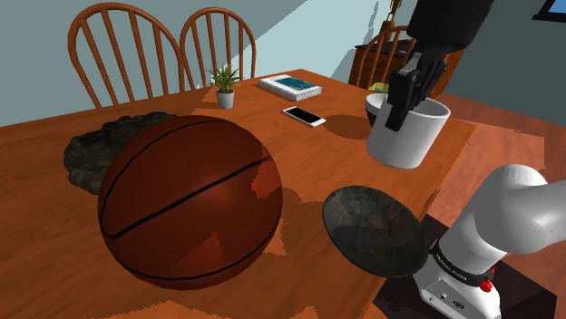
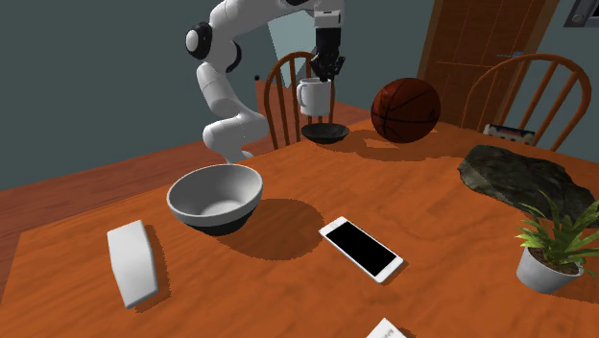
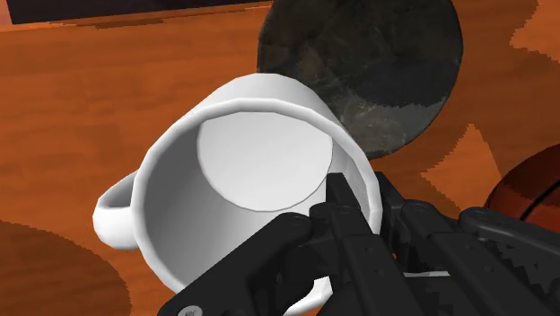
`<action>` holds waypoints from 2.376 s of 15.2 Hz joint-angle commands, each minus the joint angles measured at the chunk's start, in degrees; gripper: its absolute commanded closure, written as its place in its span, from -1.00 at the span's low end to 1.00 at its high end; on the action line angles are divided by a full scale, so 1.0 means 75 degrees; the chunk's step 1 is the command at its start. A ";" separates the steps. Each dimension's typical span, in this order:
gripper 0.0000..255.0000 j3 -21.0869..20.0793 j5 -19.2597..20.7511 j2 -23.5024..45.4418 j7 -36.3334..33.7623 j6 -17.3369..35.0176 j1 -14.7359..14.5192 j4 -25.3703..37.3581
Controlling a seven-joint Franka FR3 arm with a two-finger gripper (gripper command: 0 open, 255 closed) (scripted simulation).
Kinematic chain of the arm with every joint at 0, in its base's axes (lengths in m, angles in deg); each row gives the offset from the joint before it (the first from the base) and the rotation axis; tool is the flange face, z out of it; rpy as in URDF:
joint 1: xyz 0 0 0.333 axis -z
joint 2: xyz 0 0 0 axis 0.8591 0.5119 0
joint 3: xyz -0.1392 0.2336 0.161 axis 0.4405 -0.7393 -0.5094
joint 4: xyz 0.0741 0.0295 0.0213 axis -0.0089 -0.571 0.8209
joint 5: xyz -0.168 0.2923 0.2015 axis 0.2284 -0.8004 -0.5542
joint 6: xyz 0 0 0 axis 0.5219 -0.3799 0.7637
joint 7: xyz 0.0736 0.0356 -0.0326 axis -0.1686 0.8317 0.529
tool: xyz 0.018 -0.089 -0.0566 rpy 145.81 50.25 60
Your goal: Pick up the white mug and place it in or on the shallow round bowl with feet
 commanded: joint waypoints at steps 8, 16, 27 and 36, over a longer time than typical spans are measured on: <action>1.00 -0.1126 -0.0596 0.0370 -0.1218 -0.0138 0.0040 0.0873; 1.00 -0.1260 -0.0804 -0.0029 -0.1092 0.0535 -0.0111 -0.0184; 1.00 -0.1534 -0.1112 -0.0405 -0.0967 0.1395 -0.0288 -0.1396; -1.00 -0.1534 -0.1112 -0.0404 -0.0967 0.1395 -0.0287 -0.1395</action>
